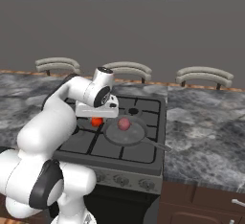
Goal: Place the pan on the front right burner on the stove. Then place the tomato and the onion in the pan and turn on the front right burner.
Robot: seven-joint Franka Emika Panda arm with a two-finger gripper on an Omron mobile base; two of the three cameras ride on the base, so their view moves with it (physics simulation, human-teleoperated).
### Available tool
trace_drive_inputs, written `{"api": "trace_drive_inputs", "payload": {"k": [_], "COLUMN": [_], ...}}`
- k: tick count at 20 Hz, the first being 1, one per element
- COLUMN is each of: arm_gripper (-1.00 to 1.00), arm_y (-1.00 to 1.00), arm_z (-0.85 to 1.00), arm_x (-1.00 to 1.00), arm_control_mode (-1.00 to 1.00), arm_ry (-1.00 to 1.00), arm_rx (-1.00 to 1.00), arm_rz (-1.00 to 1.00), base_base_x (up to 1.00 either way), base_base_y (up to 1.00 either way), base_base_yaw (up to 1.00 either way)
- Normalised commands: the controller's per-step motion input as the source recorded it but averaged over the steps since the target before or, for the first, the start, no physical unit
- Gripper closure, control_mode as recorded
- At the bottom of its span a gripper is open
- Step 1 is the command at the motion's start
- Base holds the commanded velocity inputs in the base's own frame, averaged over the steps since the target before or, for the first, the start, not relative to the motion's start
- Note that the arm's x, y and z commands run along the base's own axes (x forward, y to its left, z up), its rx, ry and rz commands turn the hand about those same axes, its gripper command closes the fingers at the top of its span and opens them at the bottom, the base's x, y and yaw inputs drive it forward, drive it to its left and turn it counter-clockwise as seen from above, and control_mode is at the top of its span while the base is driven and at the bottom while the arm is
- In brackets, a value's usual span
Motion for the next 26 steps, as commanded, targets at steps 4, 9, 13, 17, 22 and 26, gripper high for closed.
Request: {"api": "trace_drive_inputs", "payload": {"k": [4, 9, 13, 17, 22, 26], "arm_gripper": [1.00, 1.00, 1.00, 1.00, 1.00, 1.00], "arm_y": [-0.44, -0.45, -0.46, -0.37, -0.35, -0.32], "arm_z": [0.00, -0.03, -0.17, -0.19, -0.03, -0.21], "arm_x": [0.00, 0.10, 0.09, 0.14, 0.03, 0.09], "arm_control_mode": [-1.00, -1.00, -1.00, -1.00, -1.00, -1.00], "arm_ry": [0.00, 0.00, 0.00, 0.00, 0.00, 0.00], "arm_rx": [0.00, 0.00, 0.00, 0.00, 0.00, 0.00], "arm_rz": [0.00, -0.03, -0.05, -0.04, -0.01, 0.00], "base_base_x": [0.00, 0.00, 0.00, 0.00, 0.00, 0.00], "base_base_y": [0.00, 0.00, 0.00, 0.00, 0.00, 0.00], "base_base_yaw": [0.00, 0.00, 0.00, 0.00, 0.00, 0.00]}}
